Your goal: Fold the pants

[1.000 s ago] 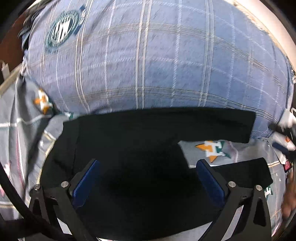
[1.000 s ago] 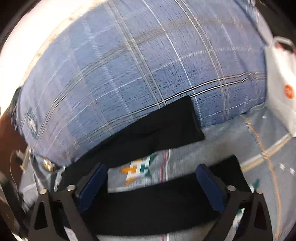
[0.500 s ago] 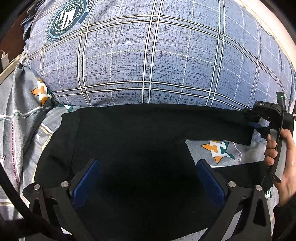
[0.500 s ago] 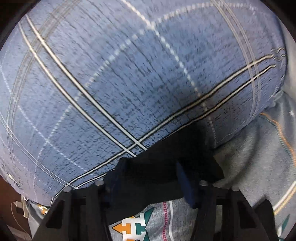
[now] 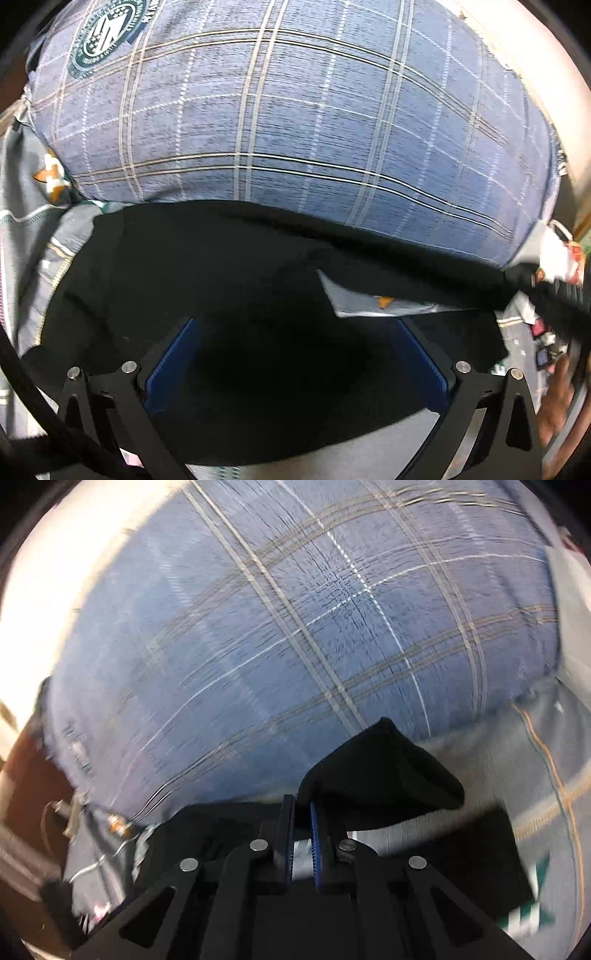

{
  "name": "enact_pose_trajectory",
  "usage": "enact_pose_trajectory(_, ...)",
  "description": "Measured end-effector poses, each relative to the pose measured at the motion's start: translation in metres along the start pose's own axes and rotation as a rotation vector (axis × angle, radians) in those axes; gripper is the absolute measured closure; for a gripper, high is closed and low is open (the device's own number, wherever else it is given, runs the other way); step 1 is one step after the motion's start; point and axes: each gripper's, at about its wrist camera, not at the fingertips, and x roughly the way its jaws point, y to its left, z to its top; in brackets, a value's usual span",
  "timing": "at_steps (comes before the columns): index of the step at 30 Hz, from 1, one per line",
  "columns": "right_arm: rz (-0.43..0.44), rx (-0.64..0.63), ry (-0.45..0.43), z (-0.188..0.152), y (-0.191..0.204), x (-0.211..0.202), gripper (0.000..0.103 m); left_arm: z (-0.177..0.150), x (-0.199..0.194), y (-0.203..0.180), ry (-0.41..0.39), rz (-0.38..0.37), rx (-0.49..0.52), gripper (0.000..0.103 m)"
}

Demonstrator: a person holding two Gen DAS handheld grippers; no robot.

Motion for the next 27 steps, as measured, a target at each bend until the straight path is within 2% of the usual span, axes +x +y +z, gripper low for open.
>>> enact_pose_trajectory(2,0.028,0.008,-0.025,-0.030,-0.006,-0.021,0.095,-0.002,0.005,-0.001,0.030,-0.061,-0.020,0.000)
enact_pose_trajectory(4,0.052,0.037,-0.036,-0.043,-0.018,-0.028,0.095,-0.001,0.009,-0.001,0.060,-0.126,-0.038,0.000)
enact_pose_trajectory(6,0.080,0.099,-0.006,-0.038,-0.026,-0.026,0.095,0.006,0.013,-0.001,0.089,-0.150,-0.085,0.000)
enact_pose_trajectory(8,0.089,0.105,0.008,-0.029,-0.020,-0.021,0.095,0.019,0.021,-0.005,0.116,-0.174,-0.136,0.000)
enact_pose_trajectory(11,0.102,0.105,0.022,-0.028,-0.020,-0.018,0.095,0.050,0.051,-0.016,0.183,-0.150,-0.189,0.000)
enact_pose_trajectory(14,0.110,0.113,0.025,-0.030,-0.025,-0.015,0.095,0.075,0.098,-0.031,0.294,-0.123,-0.198,0.001)
enact_pose_trajectory(16,0.116,0.119,0.034,-0.028,-0.030,-0.019,0.095,0.083,0.122,-0.030,0.333,-0.072,-0.241,0.017)
enact_pose_trajectory(18,0.120,0.129,0.046,-0.025,-0.033,-0.016,0.095,0.086,0.132,-0.022,0.356,-0.001,-0.269,0.075)
enact_pose_trajectory(19,0.122,0.136,0.056,-0.022,-0.036,-0.014,0.095,0.087,0.131,-0.016,0.358,0.021,-0.299,0.084)
enact_pose_trajectory(21,0.124,0.138,0.084,-0.017,-0.040,-0.008,0.095,0.087,0.117,-0.007,0.320,-0.047,-0.362,0.093)
enact_pose_trajectory(23,0.131,0.153,0.083,-0.012,-0.048,-0.008,0.095,0.085,0.091,-0.004,0.259,-0.098,-0.391,0.093)
enact_pose_trajectory(27,0.202,0.180,0.048,-0.005,-0.058,-0.020,0.095,0.063,0.035,-0.006,0.126,-0.181,-0.431,0.095)
